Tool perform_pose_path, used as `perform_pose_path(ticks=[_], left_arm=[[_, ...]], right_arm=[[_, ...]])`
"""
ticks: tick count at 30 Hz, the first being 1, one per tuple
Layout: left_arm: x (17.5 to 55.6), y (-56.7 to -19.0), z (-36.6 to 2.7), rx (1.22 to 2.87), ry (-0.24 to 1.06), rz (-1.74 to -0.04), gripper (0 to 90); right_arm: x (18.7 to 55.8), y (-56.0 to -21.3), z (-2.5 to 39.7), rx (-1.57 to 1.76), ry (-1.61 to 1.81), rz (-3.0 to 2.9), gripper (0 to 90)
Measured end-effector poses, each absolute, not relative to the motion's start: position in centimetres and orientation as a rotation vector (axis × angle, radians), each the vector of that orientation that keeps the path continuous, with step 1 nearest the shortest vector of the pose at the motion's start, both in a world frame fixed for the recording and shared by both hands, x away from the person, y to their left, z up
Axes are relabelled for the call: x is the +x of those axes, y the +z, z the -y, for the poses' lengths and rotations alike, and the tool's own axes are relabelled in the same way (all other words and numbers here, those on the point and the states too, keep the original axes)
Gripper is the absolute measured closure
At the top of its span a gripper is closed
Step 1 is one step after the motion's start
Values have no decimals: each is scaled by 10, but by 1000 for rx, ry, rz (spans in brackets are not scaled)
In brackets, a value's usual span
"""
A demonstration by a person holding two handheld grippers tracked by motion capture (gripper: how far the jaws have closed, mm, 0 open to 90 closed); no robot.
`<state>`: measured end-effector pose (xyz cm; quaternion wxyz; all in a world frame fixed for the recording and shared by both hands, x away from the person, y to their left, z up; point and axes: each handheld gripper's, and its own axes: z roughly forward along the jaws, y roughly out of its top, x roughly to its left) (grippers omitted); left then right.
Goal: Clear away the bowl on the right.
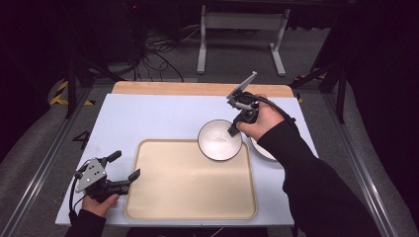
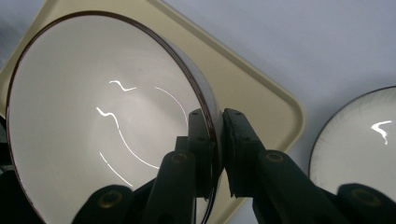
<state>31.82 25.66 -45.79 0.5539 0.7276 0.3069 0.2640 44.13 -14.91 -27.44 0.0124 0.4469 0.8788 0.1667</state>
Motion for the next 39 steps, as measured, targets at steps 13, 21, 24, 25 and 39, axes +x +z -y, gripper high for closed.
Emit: perform_pose_path(ticks=[13,21,24,25,39], left_arm=[[318,-458,-257,1720,622,-724,108],[318,-458,-257,1719,621,-724,108],[318,-458,-257,1716,624,-725,108],[318,-458,-257,1716,624,-724,108],[318,-458,-257,1714,615,-725,108]], right_arm=[[436,-283,115,1232,542,-2840,820],[436,-298,101,1191,543,-2890,820],[437,-307,96,1178,547,-2911,819],[437,-310,95,1185,549,-2915,820],[441,-346,79,1169,526,-2976,816]])
